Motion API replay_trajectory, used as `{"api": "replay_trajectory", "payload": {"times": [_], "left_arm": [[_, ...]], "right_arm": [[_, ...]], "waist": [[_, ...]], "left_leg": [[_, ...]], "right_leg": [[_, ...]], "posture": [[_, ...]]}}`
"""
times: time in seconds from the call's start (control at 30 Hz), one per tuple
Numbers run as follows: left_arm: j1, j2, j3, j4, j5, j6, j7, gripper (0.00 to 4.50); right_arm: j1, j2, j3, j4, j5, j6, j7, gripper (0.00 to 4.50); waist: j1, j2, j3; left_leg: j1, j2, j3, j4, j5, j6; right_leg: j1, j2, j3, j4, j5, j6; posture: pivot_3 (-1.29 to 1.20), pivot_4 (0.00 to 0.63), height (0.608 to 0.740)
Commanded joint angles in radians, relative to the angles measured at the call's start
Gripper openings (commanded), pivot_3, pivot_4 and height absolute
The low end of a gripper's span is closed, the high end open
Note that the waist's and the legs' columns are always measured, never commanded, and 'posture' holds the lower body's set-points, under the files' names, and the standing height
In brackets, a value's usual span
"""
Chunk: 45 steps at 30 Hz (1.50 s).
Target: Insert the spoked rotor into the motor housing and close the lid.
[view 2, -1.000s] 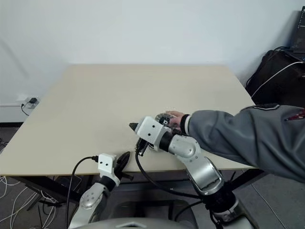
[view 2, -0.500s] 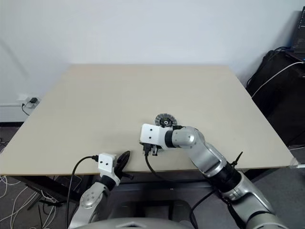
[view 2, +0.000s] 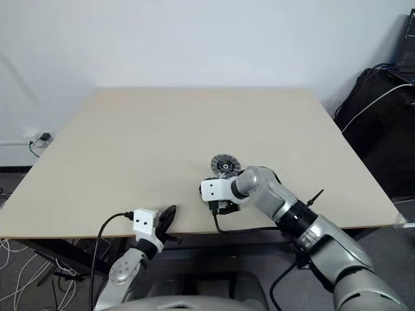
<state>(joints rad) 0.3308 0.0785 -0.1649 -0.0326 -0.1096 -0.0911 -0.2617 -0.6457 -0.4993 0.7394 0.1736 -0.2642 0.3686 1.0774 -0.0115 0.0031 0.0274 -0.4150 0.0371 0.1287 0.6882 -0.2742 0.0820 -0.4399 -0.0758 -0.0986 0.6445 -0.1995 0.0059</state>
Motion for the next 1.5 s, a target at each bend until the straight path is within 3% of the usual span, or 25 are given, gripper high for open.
{"api": "replay_trajectory", "payload": {"times": [0.03,0.2,0.23,0.33,0.53,0.6,0.9,1.0,1.3,1.5], "left_arm": [[-0.002,-0.009,0.002,-0.020,0.003,-0.016,0.005,0.00],[0.001,-0.011,0.002,-0.022,0.003,-0.017,0.009,0.00],[0.001,-0.012,0.002,-0.023,0.003,-0.017,0.010,0.00],[0.001,-0.016,0.003,-0.022,0.002,-0.019,0.013,0.00],[0.002,-0.021,0.002,-0.020,0.000,-0.024,0.018,0.00],[0.002,-0.022,0.003,-0.019,0.000,-0.025,0.019,0.00],[0.002,-0.019,0.015,-0.020,0.000,-0.025,0.020,0.00],[0.003,-0.019,0.013,-0.020,0.001,-0.024,0.020,0.00],[0.017,-0.029,0.008,-0.014,0.000,-0.028,0.024,0.00],[0.021,-0.025,0.006,-0.017,0.001,-0.021,0.018,0.00]], "right_arm": [[-0.027,0.010,-0.016,0.017,-0.015,-0.023,0.023,3.50],[-0.026,0.019,-0.002,0.050,-0.042,-0.035,0.045,3.50],[-0.025,0.020,-0.003,0.053,-0.048,-0.038,0.048,3.33],[-0.026,0.030,-0.005,0.070,-0.065,-0.045,0.045,2.60],[-0.031,0.042,-0.019,0.085,-0.084,-0.053,0.049,0.55],[-0.032,0.045,-0.023,0.090,-0.088,-0.056,0.048,0.10],[-0.010,0.069,-0.079,0.087,-0.066,-0.016,0.006,0.10],[0.024,0.087,-0.143,0.027,-0.029,0.083,-0.011,0.10],[0.155,0.155,-0.248,-0.343,0.019,0.735,-0.120,0.10],[0.152,0.216,-0.288,-0.516,0.122,1.045,-0.207,0.10]], "waist": [[0.000,0.000,0.000],[0.000,0.001,-0.001],[0.000,0.001,-0.001],[0.000,0.002,-0.002],[0.000,0.003,-0.004],[-0.002,0.003,-0.004],[-0.002,0.004,-0.005],[-0.002,0.004,-0.005],[0.003,0.004,-0.005],[-0.001,0.005,-0.004]], "left_leg": [[0.000,0.000,0.000,0.000,0.000,0.000],[0.000,0.000,0.000,0.001,0.000,0.000],[0.001,0.000,0.000,0.001,0.000,0.000],[0.001,0.000,0.000,0.001,0.000,0.000],[0.001,0.000,0.000,0.001,0.000,0.000],[0.002,0.000,0.000,0.001,0.000,0.000],[0.003,0.001,0.000,0.001,0.000,0.000],[0.003,0.001,0.000,0.001,0.000,0.000],[-0.003,0.001,0.000,0.001,0.000,0.000],[-0.004,0.001,0.000,0.001,-0.001,0.000]], "right_leg": [[0.000,0.000,0.000,0.000,0.000,0.000],[0.000,0.000,0.000,0.000,0.000,0.000],[0.001,0.000,0.000,0.000,0.000,0.000],[0.001,0.000,0.000,0.000,0.000,0.000],[0.001,0.000,0.000,0.000,0.000,0.000],[0.002,0.000,0.000,0.001,0.000,0.000],[0.002,-0.001,0.000,0.001,0.002,0.000],[0.002,-0.001,0.000,0.001,0.002,-0.001],[-0.003,-0.002,0.000,0.000,0.004,-0.005],[-0.004,-0.002,-0.001,0.000,0.002,-0.002]], "posture": [[0.00,0.000,0.740],[0.00,0.000,0.740],[0.00,0.000,0.740],[0.00,0.000,0.740],[0.00,0.000,0.740],[0.00,0.000,0.740],[0.00,0.000,0.740],[0.00,0.000,0.740],[0.00,0.000,0.740],[0.00,0.000,0.740]]}}
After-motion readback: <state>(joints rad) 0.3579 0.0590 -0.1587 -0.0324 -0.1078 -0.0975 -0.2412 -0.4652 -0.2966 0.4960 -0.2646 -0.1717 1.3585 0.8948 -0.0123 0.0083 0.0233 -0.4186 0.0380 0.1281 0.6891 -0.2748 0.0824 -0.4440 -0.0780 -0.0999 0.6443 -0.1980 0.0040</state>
